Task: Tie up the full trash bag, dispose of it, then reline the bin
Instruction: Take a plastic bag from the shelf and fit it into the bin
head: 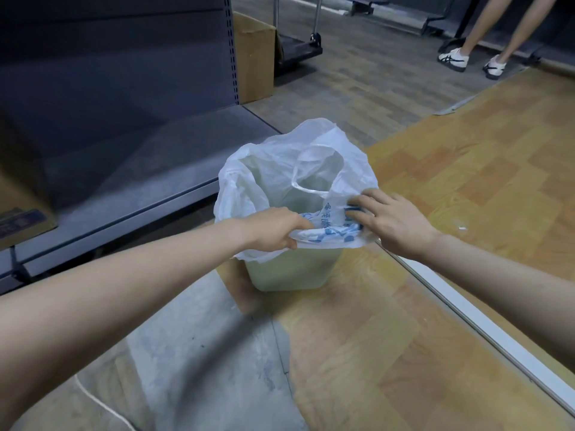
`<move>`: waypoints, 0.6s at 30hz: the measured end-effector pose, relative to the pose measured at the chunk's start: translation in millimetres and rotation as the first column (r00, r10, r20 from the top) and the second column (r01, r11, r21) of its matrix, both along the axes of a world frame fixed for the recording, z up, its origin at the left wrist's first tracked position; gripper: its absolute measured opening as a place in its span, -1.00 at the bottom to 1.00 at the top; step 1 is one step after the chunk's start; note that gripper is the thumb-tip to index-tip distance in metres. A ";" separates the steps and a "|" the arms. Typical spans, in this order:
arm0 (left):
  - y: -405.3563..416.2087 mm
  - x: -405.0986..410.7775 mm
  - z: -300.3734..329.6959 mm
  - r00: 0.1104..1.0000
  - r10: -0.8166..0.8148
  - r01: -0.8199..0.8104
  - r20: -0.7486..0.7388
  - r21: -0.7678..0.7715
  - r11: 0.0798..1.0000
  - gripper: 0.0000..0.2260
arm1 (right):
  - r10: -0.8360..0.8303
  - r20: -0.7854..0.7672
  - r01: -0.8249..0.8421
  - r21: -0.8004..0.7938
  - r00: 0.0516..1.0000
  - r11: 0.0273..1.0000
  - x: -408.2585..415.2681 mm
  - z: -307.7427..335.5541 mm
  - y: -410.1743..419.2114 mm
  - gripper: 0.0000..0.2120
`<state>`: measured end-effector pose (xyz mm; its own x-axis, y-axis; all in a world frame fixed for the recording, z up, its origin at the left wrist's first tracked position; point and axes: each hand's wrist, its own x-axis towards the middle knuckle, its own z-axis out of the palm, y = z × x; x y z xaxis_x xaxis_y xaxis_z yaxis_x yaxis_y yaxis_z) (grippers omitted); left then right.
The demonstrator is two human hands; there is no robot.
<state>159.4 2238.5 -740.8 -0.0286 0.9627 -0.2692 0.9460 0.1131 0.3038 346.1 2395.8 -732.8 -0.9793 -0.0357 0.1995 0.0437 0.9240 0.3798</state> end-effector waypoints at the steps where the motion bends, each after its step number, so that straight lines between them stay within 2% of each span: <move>1: 0.0 -0.6 -0.2 1.000 0.001 -0.001 0.005 -0.001 1.000 -0.88 | 0.025 -0.003 -0.024 0.091 1.000 0.996 -1.1 1.1 2.1 -0.58; 3: -0.2 -1.9 -1.2 1.000 -0.005 0.005 0.025 0.006 1.000 -0.85 | -0.026 0.027 0.020 0.193 0.999 0.981 -4.6 4.9 4.7 -0.56; 6: 0.5 -3.1 -1.4 0.999 -0.024 0.023 0.042 0.014 1.000 -0.88 | -0.281 0.190 0.256 0.145 0.941 0.956 -6.6 3.4 9.9 -0.17; 8: -0.5 -3.1 -1.3 0.998 -0.043 0.042 0.041 0.007 0.999 -0.90 | -0.382 0.242 0.384 0.040 0.892 0.922 -7.5 -1.2 15.0 0.06; 11: -5.7 -3.2 -2.0 0.994 -0.095 0.095 0.051 0.002 0.995 -0.91 | -0.382 0.278 0.455 -0.279 0.881 0.846 -6.8 -10.7 24.9 0.27; 13: -9.1 -4.0 -1.5 0.992 -0.111 0.111 0.063 0.009 0.994 -0.87 | -0.361 0.393 0.524 -0.488 0.846 0.698 -4.9 -15.0 26.6 0.34; 15: -10.9 -6.1 1.0 0.992 -0.110 0.109 0.064 0.022 0.994 -0.82 | -0.344 0.475 0.582 -0.577 0.810 0.573 -4.3 -22.1 25.6 0.34; 17: -12.4 -8.8 3.0 0.993 -0.103 0.102 0.053 0.024 0.994 -0.79 | -0.320 0.515 0.603 -0.616 0.795 0.507 -5.3 -30.5 23.3 0.22; 18: -13.1 -9.9 3.1 0.994 -0.100 0.099 0.052 0.023 0.995 -0.77 | -0.314 0.529 0.611 -0.610 0.788 0.506 -6.3 -34.2 22.5 0.15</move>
